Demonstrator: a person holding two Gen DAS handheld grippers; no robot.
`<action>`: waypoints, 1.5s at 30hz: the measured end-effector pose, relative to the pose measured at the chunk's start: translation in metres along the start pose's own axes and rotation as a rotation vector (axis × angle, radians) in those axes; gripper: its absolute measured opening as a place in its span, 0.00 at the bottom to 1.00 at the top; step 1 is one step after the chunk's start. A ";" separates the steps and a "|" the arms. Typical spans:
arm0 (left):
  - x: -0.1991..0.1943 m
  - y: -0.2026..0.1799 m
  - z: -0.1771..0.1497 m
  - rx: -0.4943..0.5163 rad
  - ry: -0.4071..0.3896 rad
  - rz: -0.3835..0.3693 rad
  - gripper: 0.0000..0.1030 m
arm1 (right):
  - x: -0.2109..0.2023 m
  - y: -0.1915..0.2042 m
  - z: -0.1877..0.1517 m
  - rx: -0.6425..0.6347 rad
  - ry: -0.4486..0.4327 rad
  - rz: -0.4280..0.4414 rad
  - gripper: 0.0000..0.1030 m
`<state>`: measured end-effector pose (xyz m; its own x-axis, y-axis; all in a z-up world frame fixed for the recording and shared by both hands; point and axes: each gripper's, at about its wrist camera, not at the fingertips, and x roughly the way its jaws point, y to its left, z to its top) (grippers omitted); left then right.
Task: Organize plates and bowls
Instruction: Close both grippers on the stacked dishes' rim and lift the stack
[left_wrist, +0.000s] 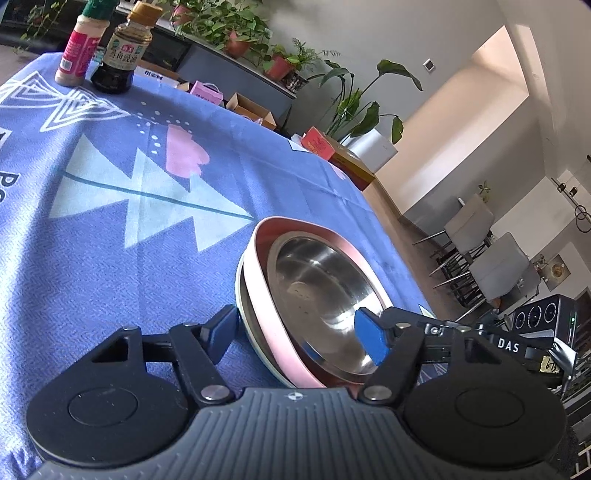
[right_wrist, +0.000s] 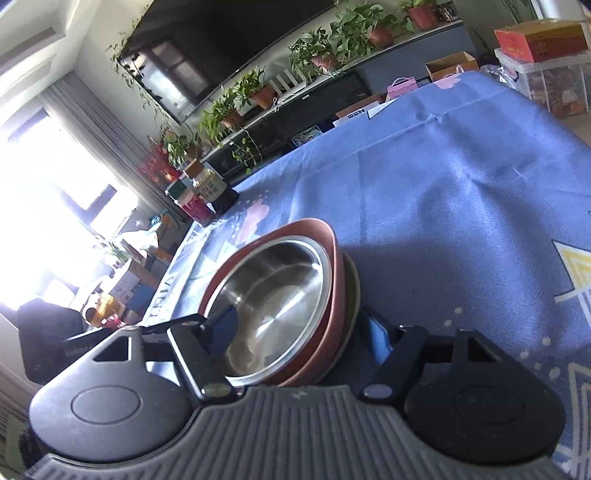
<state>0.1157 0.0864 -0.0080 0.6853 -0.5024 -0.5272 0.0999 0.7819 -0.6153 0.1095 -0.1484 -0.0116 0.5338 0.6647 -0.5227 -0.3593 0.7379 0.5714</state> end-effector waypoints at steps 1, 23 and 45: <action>0.000 -0.002 -0.001 0.017 -0.004 0.015 0.58 | 0.000 -0.001 0.000 -0.001 0.002 -0.005 0.90; -0.008 -0.004 0.000 0.033 -0.048 0.061 0.35 | 0.000 0.001 -0.001 -0.042 -0.016 -0.081 0.68; -0.033 -0.020 -0.002 0.089 -0.084 0.078 0.34 | -0.020 0.021 0.002 -0.065 -0.082 -0.043 0.68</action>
<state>0.0891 0.0864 0.0206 0.7509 -0.4093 -0.5184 0.1050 0.8488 -0.5181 0.0930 -0.1466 0.0125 0.6094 0.6223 -0.4913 -0.3818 0.7734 0.5060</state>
